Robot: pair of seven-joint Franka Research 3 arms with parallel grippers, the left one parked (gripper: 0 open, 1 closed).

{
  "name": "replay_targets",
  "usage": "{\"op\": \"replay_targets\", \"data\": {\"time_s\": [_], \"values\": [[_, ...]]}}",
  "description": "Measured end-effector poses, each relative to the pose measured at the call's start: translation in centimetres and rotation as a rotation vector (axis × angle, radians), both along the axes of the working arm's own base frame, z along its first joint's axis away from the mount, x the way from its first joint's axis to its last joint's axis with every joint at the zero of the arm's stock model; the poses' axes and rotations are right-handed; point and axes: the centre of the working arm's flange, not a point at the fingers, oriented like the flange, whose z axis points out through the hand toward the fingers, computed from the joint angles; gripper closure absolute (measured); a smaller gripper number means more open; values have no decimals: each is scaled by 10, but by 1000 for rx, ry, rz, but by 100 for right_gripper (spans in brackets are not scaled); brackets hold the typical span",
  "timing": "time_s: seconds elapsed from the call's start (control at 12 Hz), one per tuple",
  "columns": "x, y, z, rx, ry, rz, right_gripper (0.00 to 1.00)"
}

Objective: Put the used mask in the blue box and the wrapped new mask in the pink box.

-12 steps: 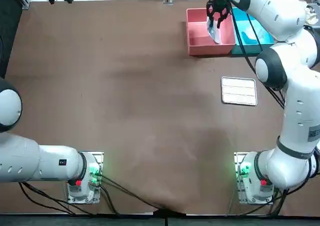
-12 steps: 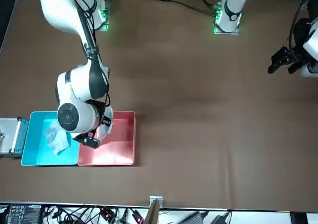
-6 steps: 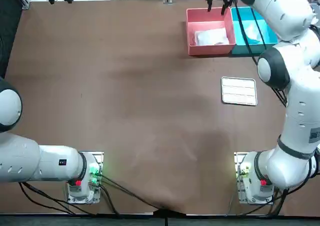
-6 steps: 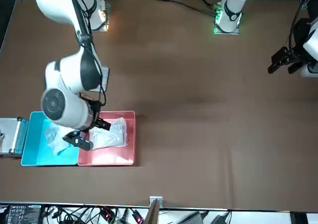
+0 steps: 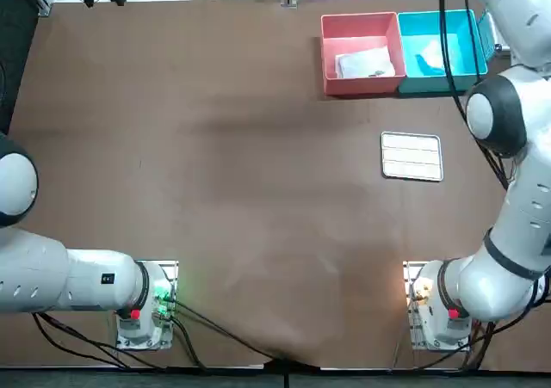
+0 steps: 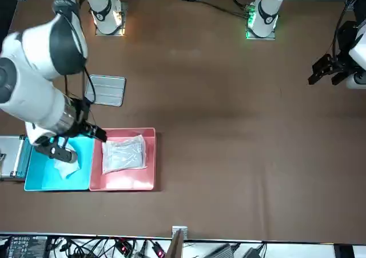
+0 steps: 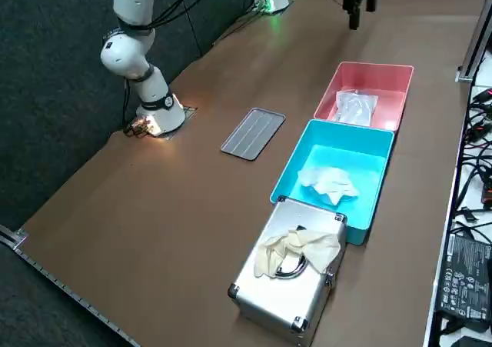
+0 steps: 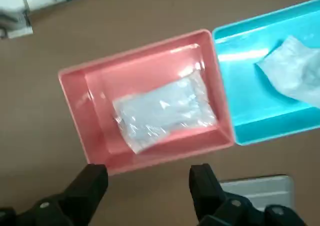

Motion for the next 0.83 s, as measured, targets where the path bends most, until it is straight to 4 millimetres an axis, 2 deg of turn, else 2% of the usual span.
{"op": "replay_targets", "data": {"time_s": [0.17,0.58,0.83], "values": [[-7,-22,12,-8,29,92,0],[-25,-104,37,-25,39,177,0],[-47,-123,50,-44,48,172,0]]}}
